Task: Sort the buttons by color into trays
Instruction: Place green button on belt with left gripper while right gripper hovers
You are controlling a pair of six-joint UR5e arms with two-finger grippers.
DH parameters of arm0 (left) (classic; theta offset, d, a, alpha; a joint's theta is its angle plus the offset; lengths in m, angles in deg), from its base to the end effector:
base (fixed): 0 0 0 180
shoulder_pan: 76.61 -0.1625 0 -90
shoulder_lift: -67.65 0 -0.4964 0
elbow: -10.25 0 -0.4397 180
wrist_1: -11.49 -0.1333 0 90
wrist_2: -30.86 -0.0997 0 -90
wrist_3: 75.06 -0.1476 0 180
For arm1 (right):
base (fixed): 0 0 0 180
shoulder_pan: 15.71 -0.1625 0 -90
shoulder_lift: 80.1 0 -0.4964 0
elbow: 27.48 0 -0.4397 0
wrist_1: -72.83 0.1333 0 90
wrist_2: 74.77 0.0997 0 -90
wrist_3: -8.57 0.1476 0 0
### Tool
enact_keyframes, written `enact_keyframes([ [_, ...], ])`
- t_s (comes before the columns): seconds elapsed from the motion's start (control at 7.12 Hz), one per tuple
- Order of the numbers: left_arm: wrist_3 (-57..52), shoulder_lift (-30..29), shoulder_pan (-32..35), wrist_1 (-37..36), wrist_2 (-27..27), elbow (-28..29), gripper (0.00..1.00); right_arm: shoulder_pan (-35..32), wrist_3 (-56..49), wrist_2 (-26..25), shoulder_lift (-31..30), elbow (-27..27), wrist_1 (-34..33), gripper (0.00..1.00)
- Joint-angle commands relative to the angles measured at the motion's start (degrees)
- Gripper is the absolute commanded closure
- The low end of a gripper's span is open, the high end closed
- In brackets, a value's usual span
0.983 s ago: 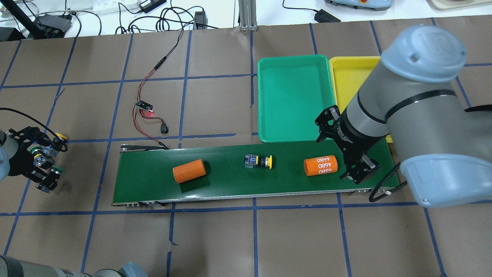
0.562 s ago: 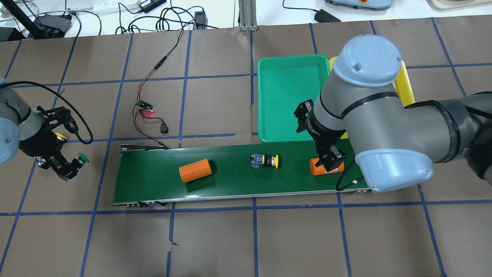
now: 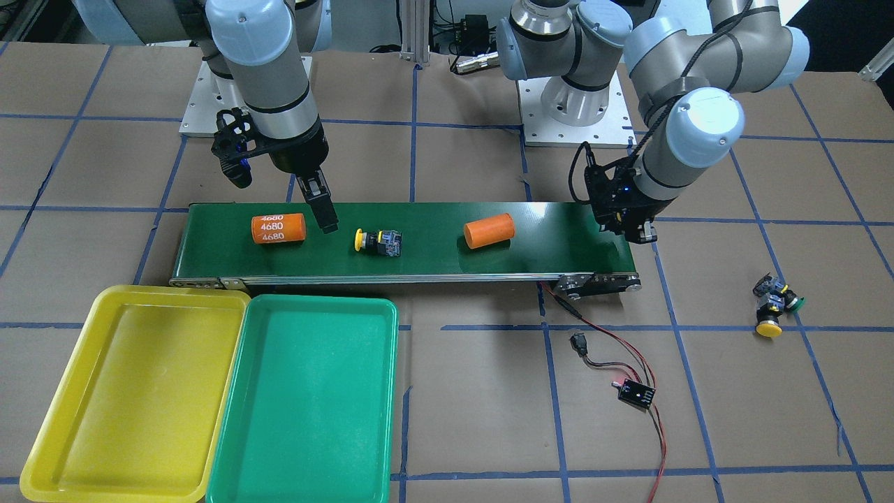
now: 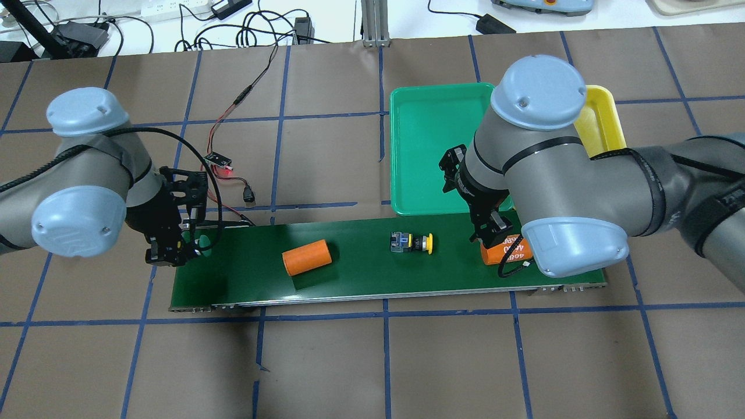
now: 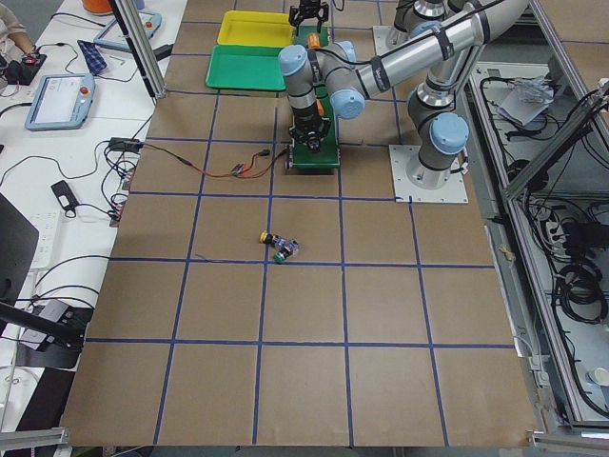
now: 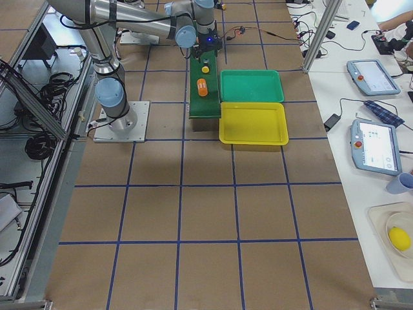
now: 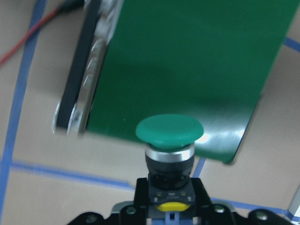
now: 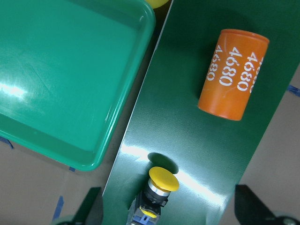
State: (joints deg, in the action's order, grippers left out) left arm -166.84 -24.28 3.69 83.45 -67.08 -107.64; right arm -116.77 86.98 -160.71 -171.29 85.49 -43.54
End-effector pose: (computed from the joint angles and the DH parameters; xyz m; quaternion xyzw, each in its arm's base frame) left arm -0.0328 -0.4783 0.2765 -0.6569 -0.7438 -0.1181 0.0357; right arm 0.2388 -0.4721 0.3569 0.5525 0.8318 -0.0035 0.0533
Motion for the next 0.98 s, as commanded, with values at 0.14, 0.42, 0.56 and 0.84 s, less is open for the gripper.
enact_keyframes([
  [0.14, -0.8, -1.0, 1.7, -4.3, -0.5, -1.8, 0.00, 0.1, 0.0, 0.3, 0.3, 0.1, 0.0, 0.00],
  [0.42, 0.3, -0.2, -1.2, -4.7, -0.2, -0.3, 0.00, 0.1, 0.9, 0.9, 1.3, 1.4, 0.2, 0.00],
  [0.56, 0.4, -1.1, -8.6, -4.8, -0.2, 1.7, 0.00, 0.1, 0.7, 0.9, 1.9, 2.1, 0.1, 0.00],
  [0.84, 0.2, -5.1, -16.2, -6.9, 0.7, 8.1, 0.00, 0.1, 0.4, 0.9, 2.7, 3.5, 0.7, 0.00],
])
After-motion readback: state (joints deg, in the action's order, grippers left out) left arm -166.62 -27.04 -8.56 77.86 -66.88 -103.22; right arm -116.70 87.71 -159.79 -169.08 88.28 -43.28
